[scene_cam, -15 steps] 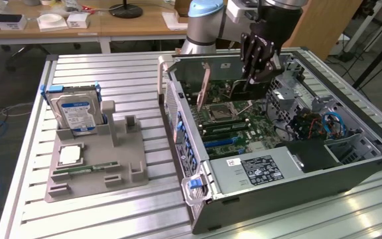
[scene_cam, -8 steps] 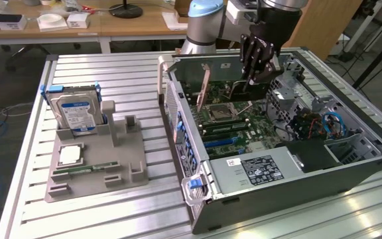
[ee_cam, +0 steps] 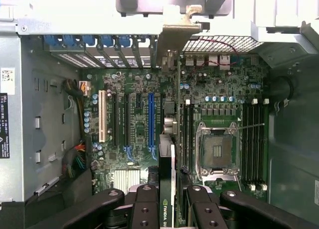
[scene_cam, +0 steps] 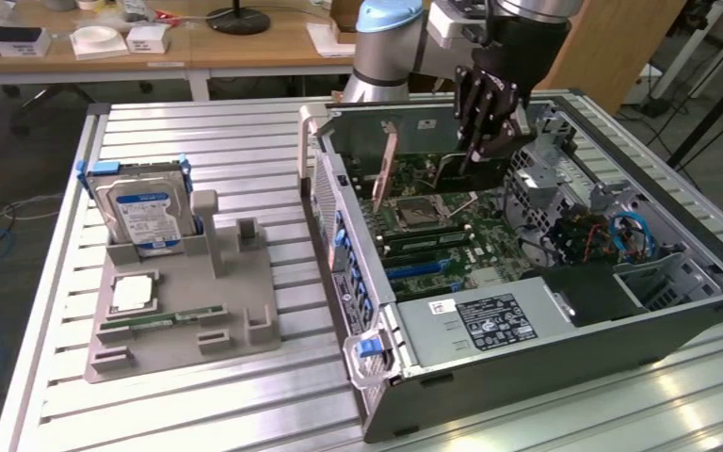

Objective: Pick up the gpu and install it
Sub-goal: 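Insert the gpu into the slot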

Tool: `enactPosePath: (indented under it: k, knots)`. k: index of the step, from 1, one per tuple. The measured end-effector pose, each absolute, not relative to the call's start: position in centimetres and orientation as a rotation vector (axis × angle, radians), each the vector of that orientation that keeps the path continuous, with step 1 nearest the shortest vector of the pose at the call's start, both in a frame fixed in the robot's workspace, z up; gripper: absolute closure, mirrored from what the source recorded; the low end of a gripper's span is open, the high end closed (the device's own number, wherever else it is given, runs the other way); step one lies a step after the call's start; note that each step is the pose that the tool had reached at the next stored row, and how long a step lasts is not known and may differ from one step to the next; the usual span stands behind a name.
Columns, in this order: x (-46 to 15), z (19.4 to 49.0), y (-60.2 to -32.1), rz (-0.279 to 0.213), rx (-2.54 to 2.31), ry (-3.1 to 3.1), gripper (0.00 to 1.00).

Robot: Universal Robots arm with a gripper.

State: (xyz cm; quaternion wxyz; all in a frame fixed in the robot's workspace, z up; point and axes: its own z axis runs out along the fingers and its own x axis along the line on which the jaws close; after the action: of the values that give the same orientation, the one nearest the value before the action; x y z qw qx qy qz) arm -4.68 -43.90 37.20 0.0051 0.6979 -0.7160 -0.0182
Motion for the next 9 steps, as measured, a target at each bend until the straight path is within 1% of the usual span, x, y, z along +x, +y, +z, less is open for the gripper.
enactPosePath:
  k: [9]
  knots:
    - [-4.7, 35.9, -44.1, -0.056, 2.185, -2.242, 0.74]
